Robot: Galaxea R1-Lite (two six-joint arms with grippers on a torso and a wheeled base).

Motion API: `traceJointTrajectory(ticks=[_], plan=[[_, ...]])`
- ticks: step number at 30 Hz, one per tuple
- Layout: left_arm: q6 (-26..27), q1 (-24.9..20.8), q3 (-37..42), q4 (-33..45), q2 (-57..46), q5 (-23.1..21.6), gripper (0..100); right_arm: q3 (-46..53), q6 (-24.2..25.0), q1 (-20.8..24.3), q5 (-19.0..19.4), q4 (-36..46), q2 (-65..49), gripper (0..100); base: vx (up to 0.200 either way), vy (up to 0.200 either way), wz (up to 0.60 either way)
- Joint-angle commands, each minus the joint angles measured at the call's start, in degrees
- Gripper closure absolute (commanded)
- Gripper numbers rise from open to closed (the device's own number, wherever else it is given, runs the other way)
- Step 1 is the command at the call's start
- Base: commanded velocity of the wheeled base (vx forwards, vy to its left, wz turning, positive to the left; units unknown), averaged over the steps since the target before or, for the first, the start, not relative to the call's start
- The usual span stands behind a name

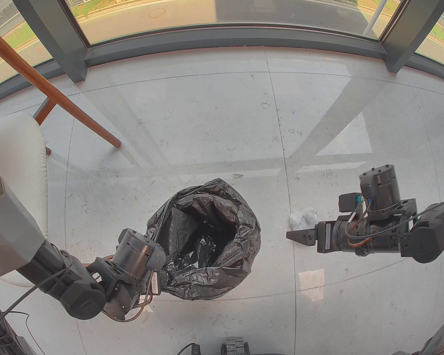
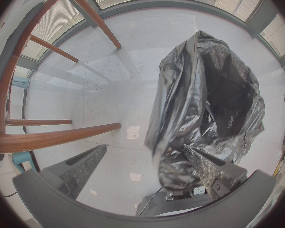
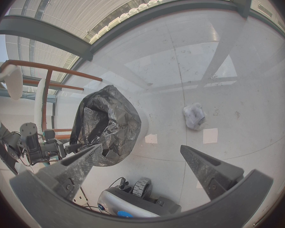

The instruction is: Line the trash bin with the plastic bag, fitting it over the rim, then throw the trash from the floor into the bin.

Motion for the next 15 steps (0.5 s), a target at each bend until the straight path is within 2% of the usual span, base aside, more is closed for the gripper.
traceJointTrajectory(ticks=[1,6,15], plan=[[0.6,0.87,3.95,-0.36,-2.44,0.12,0,1.71,0.01,-1.94,0.06,0.39,-6.28,0,0.0,0.0,0.0],[-0.01,-0.18,7.02,-2.91,-1.91,0.21,0,2.5,0.01,-1.85,0.06,0.39,-8.22,0,0.0,0.0,0.0],[0.34,0.35,13.44,-24.35,12.42,1.44,0,3.56,-0.07,-1.67,-0.2,0.48,-9.62,0,0.0,0.0,0.0]])
